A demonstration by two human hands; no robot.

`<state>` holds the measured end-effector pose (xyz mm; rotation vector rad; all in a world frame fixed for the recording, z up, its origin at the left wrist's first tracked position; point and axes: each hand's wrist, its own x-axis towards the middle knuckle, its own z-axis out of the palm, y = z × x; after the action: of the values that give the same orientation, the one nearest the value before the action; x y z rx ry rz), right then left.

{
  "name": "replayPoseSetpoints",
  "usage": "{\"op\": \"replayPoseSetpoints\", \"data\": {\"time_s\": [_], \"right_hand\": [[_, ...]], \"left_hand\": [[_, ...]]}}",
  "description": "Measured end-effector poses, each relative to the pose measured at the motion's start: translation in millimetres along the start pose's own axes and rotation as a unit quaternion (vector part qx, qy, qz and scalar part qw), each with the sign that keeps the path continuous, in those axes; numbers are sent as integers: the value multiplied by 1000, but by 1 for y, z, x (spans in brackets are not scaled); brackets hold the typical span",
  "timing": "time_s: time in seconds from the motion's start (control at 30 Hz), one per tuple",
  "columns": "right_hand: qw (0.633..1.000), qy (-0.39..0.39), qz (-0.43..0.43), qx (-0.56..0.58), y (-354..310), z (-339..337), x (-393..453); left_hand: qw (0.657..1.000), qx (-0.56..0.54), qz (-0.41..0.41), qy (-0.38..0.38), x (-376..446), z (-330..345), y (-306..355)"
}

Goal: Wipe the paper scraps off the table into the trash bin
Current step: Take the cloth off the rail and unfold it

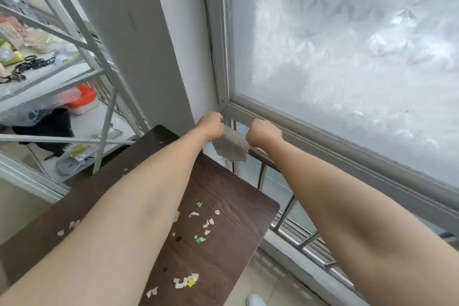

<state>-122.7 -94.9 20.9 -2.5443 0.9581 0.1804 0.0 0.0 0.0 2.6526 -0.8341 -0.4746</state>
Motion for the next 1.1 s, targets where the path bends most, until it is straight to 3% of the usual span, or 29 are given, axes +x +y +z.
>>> {"op": "replayPoseSetpoints", "data": {"time_s": [0.13, 0.43, 0.7, 0.9, 1.1], "right_hand": [[999, 0, 26, -29, 9, 14, 11], [997, 22, 51, -48, 3, 31, 29], [998, -2, 53, 23, -4, 26, 27], [995, 26, 42, 90, -14, 7, 16], [977, 47, 27, 208, -45, -9, -6]], "left_hand": [[998, 55, -19, -7, 19, 15, 4], [988, 90, -97, 84, 33, 38, 5], [992, -40, -93, 81, 24, 27, -6], [977, -180, -63, 91, -5, -3, -22], [967, -232, -54, 93, -49, -47, -48]]}}
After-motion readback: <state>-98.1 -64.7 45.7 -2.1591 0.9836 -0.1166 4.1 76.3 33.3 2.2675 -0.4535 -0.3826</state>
